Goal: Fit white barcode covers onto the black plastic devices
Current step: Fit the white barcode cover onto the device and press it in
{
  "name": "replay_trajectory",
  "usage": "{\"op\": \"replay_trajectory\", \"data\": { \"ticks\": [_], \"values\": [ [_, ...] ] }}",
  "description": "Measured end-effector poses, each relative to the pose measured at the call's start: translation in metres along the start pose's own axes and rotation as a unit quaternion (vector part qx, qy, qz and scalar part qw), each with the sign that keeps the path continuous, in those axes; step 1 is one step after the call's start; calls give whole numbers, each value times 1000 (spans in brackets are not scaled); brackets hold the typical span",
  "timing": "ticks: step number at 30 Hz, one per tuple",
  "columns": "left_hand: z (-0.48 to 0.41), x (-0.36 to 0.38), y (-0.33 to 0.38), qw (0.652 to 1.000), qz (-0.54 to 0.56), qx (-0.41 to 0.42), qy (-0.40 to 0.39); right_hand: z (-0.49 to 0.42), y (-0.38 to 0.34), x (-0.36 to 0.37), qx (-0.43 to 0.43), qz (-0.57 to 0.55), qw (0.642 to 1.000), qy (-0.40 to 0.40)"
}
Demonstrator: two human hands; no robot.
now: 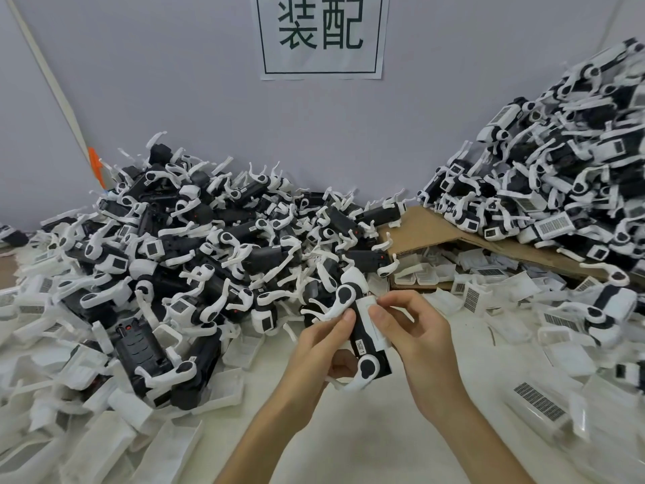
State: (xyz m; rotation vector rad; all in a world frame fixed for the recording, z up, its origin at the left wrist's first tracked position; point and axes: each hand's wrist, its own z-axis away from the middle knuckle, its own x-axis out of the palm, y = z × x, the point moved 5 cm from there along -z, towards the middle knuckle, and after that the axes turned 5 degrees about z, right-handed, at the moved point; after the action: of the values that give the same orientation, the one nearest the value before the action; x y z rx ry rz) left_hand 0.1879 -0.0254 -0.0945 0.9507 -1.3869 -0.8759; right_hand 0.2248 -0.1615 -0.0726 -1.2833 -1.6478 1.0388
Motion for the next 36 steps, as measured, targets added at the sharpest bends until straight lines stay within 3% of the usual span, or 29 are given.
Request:
{"op": "replay_trajectory", "data": {
  "ticks": [9, 22, 29, 36],
  "values": [
    [-1, -3, 0, 999, 1, 20, 30, 3, 1, 6, -37, 51, 998, -15],
    [0, -16, 8, 990, 55, 57, 117, 18, 7, 27, -38, 99, 965, -238],
    [-2, -14, 3, 992, 71, 47, 90, 19, 10, 26, -148, 205, 960, -123],
    [4, 1, -6, 997, 65, 17, 42, 16, 7, 14, -189, 230, 954, -27]
  ]
}}
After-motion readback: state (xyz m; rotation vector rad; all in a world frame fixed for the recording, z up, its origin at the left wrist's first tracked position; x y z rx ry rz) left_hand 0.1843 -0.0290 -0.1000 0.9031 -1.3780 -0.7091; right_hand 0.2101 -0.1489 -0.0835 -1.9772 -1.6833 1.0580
